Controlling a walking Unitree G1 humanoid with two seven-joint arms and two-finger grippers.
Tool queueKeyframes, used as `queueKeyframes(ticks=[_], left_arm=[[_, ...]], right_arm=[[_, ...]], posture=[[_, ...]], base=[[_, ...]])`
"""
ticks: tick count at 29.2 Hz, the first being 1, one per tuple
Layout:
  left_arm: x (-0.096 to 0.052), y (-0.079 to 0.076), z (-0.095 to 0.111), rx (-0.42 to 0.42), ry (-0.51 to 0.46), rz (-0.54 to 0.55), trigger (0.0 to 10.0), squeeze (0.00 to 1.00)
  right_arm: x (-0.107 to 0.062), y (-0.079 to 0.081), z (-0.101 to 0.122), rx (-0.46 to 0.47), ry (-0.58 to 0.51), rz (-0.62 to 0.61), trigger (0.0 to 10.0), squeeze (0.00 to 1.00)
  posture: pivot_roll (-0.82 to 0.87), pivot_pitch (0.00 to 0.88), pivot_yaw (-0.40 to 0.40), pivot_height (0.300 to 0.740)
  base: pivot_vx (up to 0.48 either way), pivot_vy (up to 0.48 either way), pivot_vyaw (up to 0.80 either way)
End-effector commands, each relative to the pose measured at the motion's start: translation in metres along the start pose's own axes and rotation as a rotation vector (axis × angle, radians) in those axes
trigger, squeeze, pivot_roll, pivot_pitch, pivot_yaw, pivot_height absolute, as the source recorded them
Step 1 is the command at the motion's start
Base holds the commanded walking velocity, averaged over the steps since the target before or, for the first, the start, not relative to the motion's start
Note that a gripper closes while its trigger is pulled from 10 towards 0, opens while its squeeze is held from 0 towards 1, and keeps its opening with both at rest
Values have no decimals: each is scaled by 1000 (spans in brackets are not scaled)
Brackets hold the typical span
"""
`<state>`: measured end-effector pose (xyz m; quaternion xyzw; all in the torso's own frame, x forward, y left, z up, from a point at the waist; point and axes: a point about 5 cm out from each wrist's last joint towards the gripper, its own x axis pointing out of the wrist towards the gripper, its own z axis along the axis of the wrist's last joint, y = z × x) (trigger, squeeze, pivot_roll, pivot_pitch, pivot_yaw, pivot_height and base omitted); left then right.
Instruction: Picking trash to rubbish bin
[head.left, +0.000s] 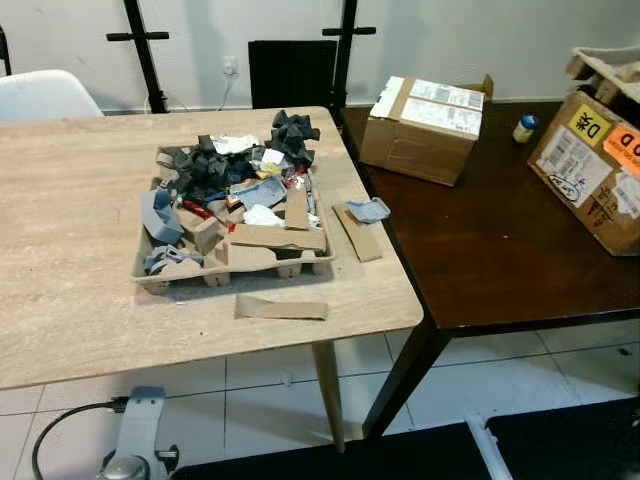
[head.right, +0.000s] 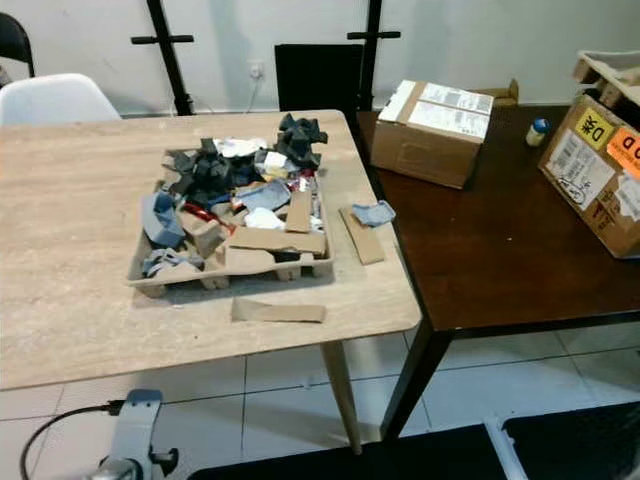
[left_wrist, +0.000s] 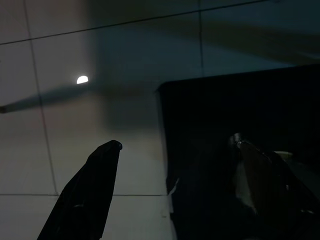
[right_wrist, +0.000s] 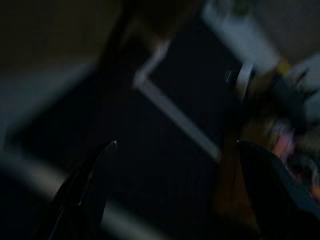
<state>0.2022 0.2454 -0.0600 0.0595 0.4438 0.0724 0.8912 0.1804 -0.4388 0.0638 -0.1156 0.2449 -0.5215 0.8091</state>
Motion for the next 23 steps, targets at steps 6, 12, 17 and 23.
queueKeyframes(ticks=[6,12,17,23], left_arm=[[0,0,-5,34,23,-2,10000,0],[0,1,-4,54,21,8,10000,0],[-1,11,-7,54,36,43,10000,0],[-3,20,-10,42,43,73,10000,0]], right_arm=[[9,-5,109,277,-274,55,10000,0],[-6,25,158,352,-406,285,10000,0],[-43,98,169,310,-427,723,10000,0],[-68,135,157,365,-399,949,10000,0]], posture=[[72,113,-31,740],[76,112,-43,740],[87,113,-47,740],[85,114,-43,740]], base=[[0,0,0],[0,0,0],[0,0,0],[0,0,0]])
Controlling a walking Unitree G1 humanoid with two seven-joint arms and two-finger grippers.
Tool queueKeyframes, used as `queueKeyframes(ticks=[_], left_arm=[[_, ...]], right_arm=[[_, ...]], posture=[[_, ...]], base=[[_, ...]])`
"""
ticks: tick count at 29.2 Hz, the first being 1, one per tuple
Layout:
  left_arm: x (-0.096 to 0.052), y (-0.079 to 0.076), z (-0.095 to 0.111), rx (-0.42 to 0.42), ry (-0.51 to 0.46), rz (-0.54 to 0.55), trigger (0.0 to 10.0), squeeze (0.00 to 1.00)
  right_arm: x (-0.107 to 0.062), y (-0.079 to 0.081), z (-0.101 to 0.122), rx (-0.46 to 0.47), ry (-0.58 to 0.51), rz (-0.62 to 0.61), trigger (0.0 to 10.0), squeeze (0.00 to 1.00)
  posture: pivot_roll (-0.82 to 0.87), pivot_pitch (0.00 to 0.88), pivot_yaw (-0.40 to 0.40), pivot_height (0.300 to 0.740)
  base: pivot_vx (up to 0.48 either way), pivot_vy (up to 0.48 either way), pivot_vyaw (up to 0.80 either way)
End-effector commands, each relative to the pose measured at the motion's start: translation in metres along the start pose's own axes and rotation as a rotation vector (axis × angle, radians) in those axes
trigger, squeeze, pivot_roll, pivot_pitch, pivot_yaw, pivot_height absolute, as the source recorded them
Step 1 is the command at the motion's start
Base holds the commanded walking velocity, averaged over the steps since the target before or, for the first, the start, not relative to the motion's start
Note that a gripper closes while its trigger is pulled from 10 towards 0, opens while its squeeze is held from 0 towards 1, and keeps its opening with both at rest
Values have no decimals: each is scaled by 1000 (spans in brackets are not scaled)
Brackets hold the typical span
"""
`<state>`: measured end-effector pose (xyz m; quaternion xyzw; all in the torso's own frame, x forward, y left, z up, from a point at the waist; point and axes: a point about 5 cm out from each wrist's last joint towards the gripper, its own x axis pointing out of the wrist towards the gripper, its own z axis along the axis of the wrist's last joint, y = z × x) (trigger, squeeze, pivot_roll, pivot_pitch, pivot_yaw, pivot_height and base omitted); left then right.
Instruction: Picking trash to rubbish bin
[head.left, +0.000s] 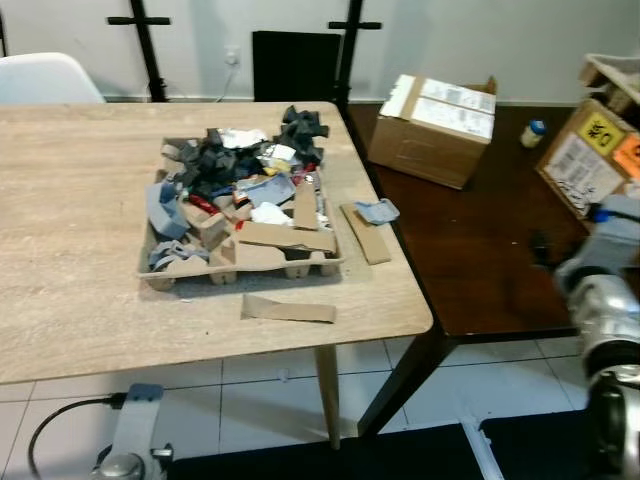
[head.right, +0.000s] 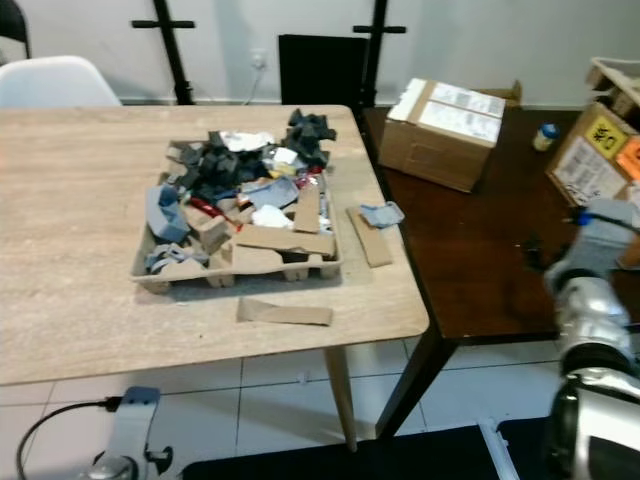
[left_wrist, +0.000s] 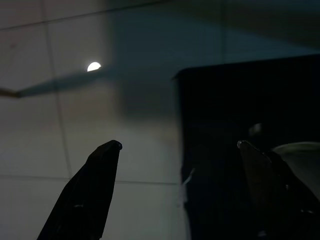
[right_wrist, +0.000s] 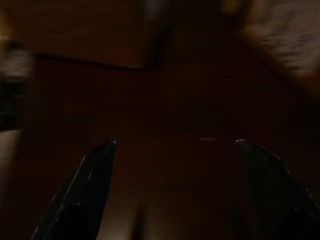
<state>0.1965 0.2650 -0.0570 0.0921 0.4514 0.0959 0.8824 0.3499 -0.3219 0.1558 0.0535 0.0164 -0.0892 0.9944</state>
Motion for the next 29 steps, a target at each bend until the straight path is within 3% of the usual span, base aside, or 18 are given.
queueKeyframes(ticks=[1,4,5,7,8,9,11,15,16,19,20,21,23,24,25,29], left_arm=[[-1,4,-6,-4,17,15,10000,0],[-1,6,-5,-10,11,25,10000,0],[-1,9,-1,-16,-15,30,10000,0],[-1,9,-1,-16,-15,30,10000,0],[-1,10,5,-28,-49,28,10000,0],[-1,10,5,-28,-49,28,10000,0],[-1,11,18,-5,-125,9,10000,0],[-2,9,27,33,-163,-54,10000,0],[-3,8,27,56,-167,-69,10000,0],[-5,-4,24,282,-148,-226,10000,0],[-5,-4,24,282,-148,-226,10000,0],[-6,-7,23,333,-143,-259,10000,0],[-8,-8,19,526,-99,-350,10000,0],[-8,-8,19,526,-99,-350,10000,0],[-9,-8,20,610,-76,-414,10000,0],[-12,-10,26,621,-86,-467,10000,0]], right_arm=[[-2,10,-11,26,22,68,10000,0],[-2,22,-19,40,37,130,10000,0],[-3,42,-32,67,55,219,10000,0],[-3,42,-32,67,55,219,10000,0],[-5,59,-42,90,65,294,10000,0],[-5,59,-42,90,65,294,10000,0],[-11,83,-57,107,79,404,10000,0],[-18,93,-70,93,102,446,10000,0],[-18,93,-71,91,105,448,10000,0],[-20,95,-74,94,107,457,10000,0],[-20,95,-74,94,107,457,10000,0],[-21,95,-74,97,105,463,10000,0],[-22,96,-74,98,103,471,10000,0],[-22,96,-74,98,103,471,10000,0],[-22,97,-74,98,102,473,10000,0],[-22,97,-74,97,99,473,10000,0]], posture=[[86,114,-42,740],[87,114,-43,740],[92,114,-43,740],[92,114,-43,740],[95,114,-42,740],[95,114,-42,740],[93,112,-38,740],[92,112,-35,740],[92,112,-35,740],[94,115,-35,740],[94,115,-35,740],[94,115,-35,740],[97,118,-36,740],[97,118,-36,740],[97,121,-35,740],[97,121,-35,740]], base=[[0,0,0],[0,0,0],[0,0,0],[0,0,0],[0,0,0],[0,0,0],[0,0,0],[0,0,0],[0,0,0],[0,0,0],[0,0,0],[0,0,0],[0,0,0],[0,0,0],[0,0,0],[0,0,0]])
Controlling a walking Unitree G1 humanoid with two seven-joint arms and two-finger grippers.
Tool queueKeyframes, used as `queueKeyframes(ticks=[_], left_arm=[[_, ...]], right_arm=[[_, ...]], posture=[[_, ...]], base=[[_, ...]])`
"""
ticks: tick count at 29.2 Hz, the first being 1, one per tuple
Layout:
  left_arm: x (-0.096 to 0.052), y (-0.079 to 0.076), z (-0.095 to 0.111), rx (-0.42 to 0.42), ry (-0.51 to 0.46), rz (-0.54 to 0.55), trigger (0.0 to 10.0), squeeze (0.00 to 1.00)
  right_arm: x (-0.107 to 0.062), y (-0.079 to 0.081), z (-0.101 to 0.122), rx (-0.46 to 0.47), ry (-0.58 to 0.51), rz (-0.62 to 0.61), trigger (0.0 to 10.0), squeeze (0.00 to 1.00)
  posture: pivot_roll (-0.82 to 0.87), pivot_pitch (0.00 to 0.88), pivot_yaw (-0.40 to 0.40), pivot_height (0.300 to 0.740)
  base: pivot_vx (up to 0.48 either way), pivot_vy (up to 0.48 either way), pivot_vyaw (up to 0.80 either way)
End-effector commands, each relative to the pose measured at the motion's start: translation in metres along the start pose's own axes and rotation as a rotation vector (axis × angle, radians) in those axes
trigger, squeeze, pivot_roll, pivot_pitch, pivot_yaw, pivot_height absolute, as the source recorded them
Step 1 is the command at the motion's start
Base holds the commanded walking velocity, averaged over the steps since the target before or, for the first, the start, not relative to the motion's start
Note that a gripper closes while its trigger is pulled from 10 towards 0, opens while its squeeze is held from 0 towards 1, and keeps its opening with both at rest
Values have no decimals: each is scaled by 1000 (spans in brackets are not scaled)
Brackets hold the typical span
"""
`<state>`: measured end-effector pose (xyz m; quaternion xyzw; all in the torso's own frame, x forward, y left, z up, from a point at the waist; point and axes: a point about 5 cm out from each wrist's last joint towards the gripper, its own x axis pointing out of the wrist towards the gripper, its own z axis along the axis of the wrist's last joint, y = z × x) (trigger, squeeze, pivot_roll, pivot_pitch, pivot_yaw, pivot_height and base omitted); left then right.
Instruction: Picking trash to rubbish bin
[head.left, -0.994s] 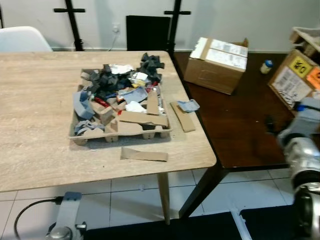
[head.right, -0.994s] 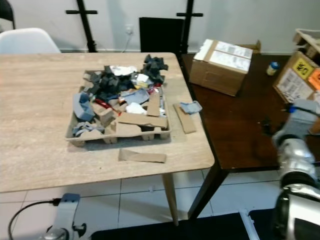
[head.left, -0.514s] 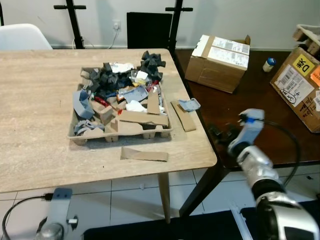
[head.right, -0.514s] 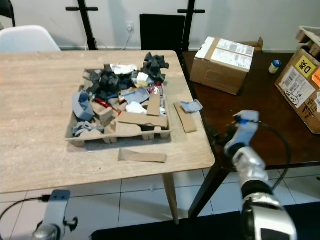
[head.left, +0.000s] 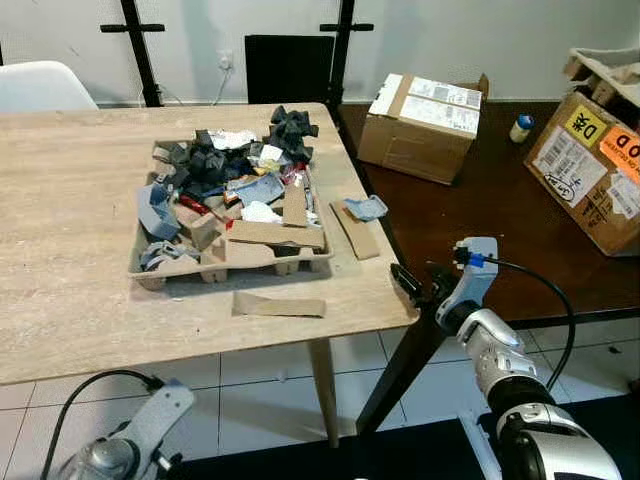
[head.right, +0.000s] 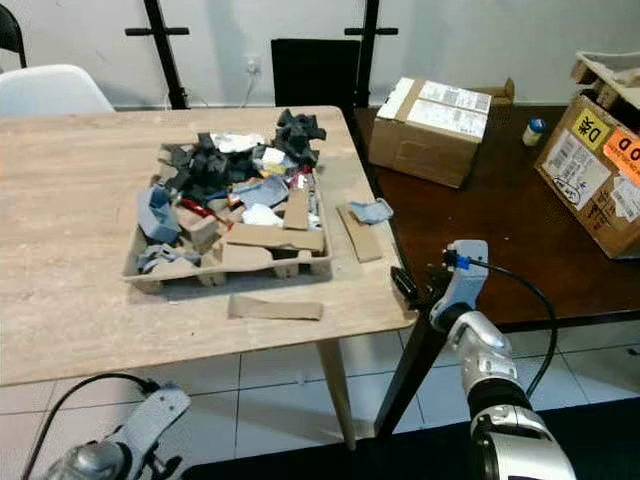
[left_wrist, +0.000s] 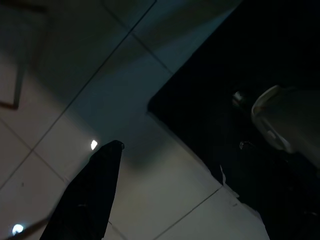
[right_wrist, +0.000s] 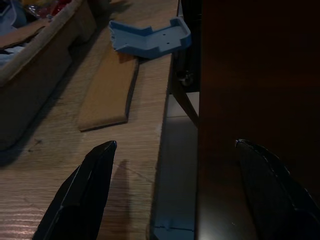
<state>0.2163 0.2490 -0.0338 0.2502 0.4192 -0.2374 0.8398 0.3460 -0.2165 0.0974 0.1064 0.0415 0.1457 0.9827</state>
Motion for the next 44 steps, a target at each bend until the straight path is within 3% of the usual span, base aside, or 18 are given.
queueKeyframes(ticks=[1,7,10,14,15,17,24,30,38,44], left_arm=[[-1,-2,-4,19,22,-33,10000,0],[-6,-10,20,47,-125,-183,10000,0],[-17,-28,43,87,-234,-402,10000,0],[-23,-38,57,120,-281,-507,10000,0],[-28,-42,71,109,-328,-564,10000,0],[-31,-43,78,107,-352,-588,10000,0],[-43,-43,102,111,-439,-632,10000,0],[-63,-39,145,74,-620,-643,10000,0],[-77,-36,170,59,-717,-659,10000,0],[-89,-18,198,12,-867,-516,10000,0]], right_arm=[[-1,1,-4,5,12,3,10000,0],[-1,1,-4,5,9,0,10000,0],[-2,1,-4,6,10,-1,10000,0],[-2,0,-4,5,10,-2,10000,0],[-2,0,-3,6,11,-1,10000,0],[-2,0,-4,6,12,0,10000,0],[-1,1,-4,4,15,4,10000,0],[-2,0,-3,6,17,2,10000,0],[-2,-1,-3,5,20,0,10000,0],[-2,-1,-3,4,20,0,10000,0]], posture=[[97,121,-35,740],[100,124,-34,740],[101,126,-33,740],[101,127,-33,740],[102,127,-33,740],[101,127,-33,740],[101,126,-32,740],[102,129,-34,740],[99,131,-32,740],[98,133,-33,740]], base=[[0,0,0],[0,0,0],[0,0,0],[0,0,0],[0,0,0],[0,0,0],[0,0,0],[0,0,0],[0,0,0],[0,0,0]])
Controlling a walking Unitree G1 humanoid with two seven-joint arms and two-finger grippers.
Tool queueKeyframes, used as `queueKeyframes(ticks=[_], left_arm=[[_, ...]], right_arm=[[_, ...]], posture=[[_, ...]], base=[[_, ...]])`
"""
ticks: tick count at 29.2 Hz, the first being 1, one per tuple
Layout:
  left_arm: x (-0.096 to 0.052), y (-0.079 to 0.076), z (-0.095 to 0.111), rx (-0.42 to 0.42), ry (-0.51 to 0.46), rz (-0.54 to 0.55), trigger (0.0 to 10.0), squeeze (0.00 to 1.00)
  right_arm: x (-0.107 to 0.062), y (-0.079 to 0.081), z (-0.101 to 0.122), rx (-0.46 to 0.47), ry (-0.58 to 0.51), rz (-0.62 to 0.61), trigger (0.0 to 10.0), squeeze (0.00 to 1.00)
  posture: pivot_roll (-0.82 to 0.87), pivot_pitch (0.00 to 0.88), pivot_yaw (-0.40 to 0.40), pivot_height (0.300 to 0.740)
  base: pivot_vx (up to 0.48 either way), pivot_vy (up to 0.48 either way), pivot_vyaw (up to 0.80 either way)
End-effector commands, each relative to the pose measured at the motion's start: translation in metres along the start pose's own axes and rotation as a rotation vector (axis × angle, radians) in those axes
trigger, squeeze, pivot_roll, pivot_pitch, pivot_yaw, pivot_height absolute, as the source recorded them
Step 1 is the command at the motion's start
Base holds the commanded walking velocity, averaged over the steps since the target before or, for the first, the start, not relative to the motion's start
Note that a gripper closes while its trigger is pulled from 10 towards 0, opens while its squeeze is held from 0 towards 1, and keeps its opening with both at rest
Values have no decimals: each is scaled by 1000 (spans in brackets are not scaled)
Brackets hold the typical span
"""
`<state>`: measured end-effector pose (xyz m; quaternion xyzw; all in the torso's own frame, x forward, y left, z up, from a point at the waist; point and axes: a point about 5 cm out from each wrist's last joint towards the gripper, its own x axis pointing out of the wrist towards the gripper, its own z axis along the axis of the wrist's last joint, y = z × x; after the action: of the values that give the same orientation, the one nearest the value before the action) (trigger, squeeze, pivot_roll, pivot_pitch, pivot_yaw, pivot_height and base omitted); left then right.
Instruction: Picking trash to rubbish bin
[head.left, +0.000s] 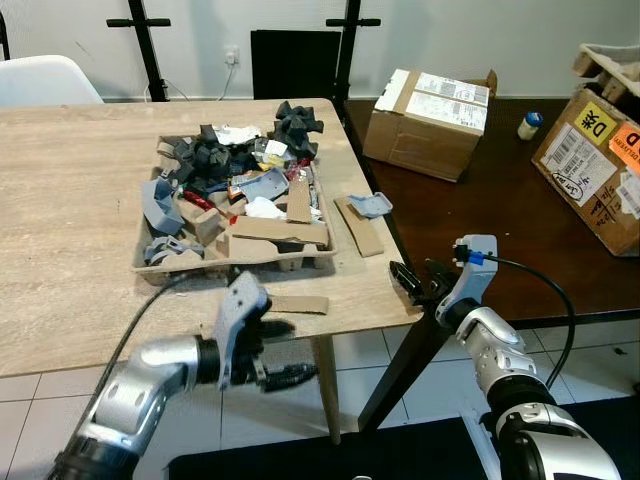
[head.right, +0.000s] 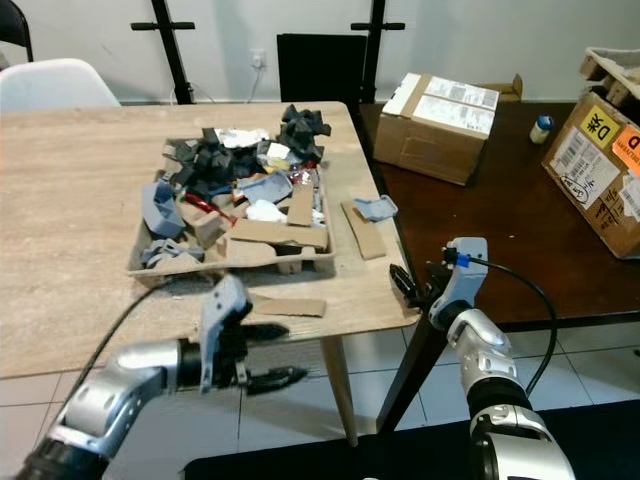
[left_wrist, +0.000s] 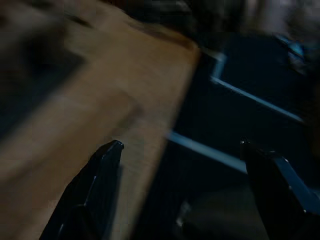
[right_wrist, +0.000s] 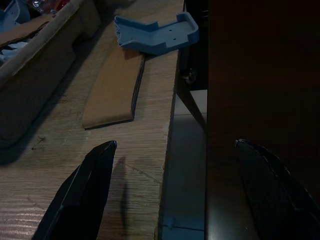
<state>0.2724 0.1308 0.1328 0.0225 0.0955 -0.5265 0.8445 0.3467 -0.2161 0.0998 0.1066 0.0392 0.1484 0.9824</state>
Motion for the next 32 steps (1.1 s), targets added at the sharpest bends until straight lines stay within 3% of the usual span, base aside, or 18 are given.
queueKeyframes(ticks=[1,3,5,8,11,12,14,16,18,20,22,27,28,29,32], left_arm=[[1,2,15,14,-66,18,10000,0],[0,2,31,8,-121,-4,10000,0],[-1,2,34,10,-132,-5,10000,0],[-4,13,48,30,-212,83,10000,0],[-13,42,71,73,-341,346,10000,0],[-20,57,77,106,-346,491,10000,0],[-29,74,83,145,-326,653,10000,0],[-38,90,83,181,-246,812,10000,0],[-38,90,83,181,-246,812,10000,0],[-52,109,86,229,-140,1007,10000,0],[-65,121,91,255,-98,1142,10000,0],[-73,133,91,215,-79,1245,10000,0],[-73,138,90,204,-69,1275,10000,894],[-72,143,88,178,-68,1300,10000,1000],[-69,150,88,131,-83,1334,10000,1000]], right_arm=[[-3,-2,-5,5,25,-5,10000,0],[-3,-2,-5,5,26,-5,10000,0],[-3,-2,-5,5,26,-5,10000,0],[-2,-2,-5,5,26,-6,10000,0],[-2,-2,-5,5,26,-5,10000,0],[-2,-1,-5,5,26,-4,10000,0],[-2,-1,-5,4,27,-3,10000,0],[-2,-1,-5,2,29,-1,10000,0],[-2,-1,-5,2,29,-1,10000,0],[-2,-1,-5,0,31,1,10000,0],[-2,-1,-5,-1,31,3,10000,0],[-2,0,-5,-1,34,6,10000,0],[-2,0,-5,-3,35,8,10000,0],[-2,0,-5,-5,35,11,10000,0],[-2,1,-5,-8,35,15,10000,0]], posture=[[99,133,-34,740],[99,133,-35,740],[99,135,-34,740],[98,134,-34,740],[97,136,-34,740],[97,136,-33,740],[99,136,-34,740],[98,137,-34,740],[98,137,-34,740],[100,136,-37,740],[101,137,-39,740],[101,136,-40,740],[98,138,-40,740],[97,140,-40,740],[95,147,-41,740]], base=[[0,0,0],[0,0,0],[0,0,0],[0,0,0],[0,0,0],[0,0,0],[0,0,0],[0,0,0],[0,0,0],[0,0,0],[0,0,0],[0,0,0],[0,0,0],[0,0,0],[0,0,0]])
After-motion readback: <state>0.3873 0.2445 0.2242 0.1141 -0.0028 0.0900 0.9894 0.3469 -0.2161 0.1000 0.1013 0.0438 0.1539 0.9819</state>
